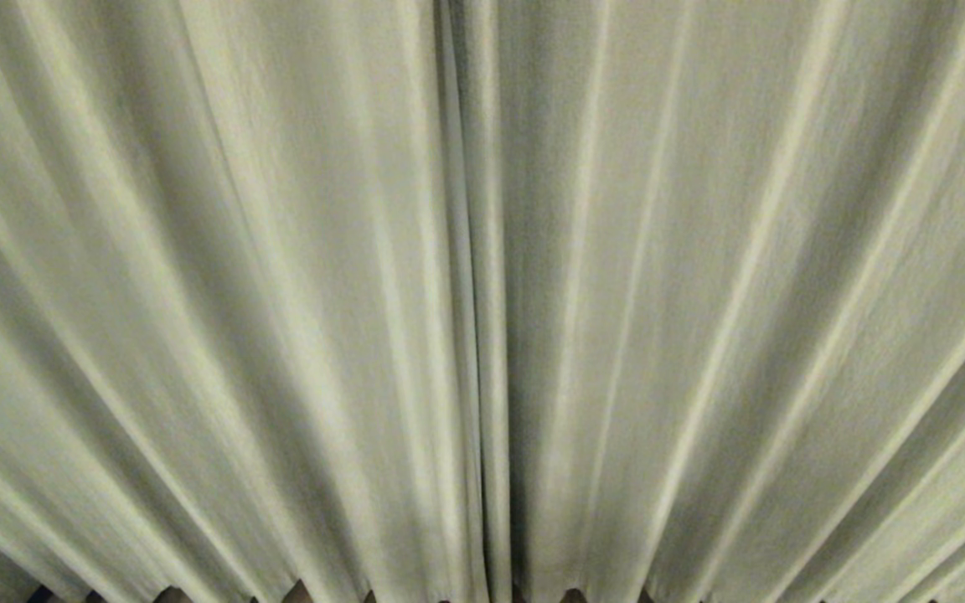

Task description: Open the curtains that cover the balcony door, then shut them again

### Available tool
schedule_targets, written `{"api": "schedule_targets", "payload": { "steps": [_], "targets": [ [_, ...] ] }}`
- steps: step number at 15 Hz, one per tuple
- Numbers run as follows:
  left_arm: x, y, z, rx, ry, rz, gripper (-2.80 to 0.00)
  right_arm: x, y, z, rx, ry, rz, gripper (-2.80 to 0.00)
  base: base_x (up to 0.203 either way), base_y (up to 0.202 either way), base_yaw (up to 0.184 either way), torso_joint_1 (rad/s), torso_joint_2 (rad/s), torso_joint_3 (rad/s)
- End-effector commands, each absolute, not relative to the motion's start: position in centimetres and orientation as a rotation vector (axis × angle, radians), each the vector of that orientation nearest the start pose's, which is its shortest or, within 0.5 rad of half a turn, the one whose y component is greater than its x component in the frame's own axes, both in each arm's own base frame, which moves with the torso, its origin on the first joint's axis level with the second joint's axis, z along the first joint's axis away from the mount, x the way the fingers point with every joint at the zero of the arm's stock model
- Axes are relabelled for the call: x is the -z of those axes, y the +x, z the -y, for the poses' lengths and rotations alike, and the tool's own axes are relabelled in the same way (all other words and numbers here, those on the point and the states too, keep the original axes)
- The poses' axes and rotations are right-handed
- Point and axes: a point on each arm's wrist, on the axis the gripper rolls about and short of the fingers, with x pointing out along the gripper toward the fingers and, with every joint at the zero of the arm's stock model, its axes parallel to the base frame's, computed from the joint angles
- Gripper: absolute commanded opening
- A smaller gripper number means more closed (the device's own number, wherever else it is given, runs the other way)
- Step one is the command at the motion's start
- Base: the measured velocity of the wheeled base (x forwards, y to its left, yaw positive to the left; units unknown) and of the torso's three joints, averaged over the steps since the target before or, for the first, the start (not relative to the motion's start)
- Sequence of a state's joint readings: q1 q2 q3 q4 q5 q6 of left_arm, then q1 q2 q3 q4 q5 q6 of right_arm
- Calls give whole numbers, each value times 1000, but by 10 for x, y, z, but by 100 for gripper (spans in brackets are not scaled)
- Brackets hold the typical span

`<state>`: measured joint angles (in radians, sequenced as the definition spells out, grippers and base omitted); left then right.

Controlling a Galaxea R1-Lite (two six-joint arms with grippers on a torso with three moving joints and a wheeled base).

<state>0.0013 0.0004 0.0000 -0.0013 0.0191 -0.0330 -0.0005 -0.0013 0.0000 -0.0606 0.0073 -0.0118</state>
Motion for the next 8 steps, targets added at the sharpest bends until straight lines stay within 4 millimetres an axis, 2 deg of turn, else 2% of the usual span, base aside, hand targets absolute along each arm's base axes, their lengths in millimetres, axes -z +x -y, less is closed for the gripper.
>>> {"api": "schedule_targets", "payload": {
  "steps": [1, 8],
  "targets": [
    [-76, -23, 0, -21, -34, 2, -280, -82, -23, 0, -7, -13, 61, -280, 0, 0, 0, 0, 0, 0],
    [-76, -23, 0, -20, -34, 2, -280, -82, -23, 0, -7, -13, 61, -280, 0, 0, 0, 0, 0, 0]
  ]
}}
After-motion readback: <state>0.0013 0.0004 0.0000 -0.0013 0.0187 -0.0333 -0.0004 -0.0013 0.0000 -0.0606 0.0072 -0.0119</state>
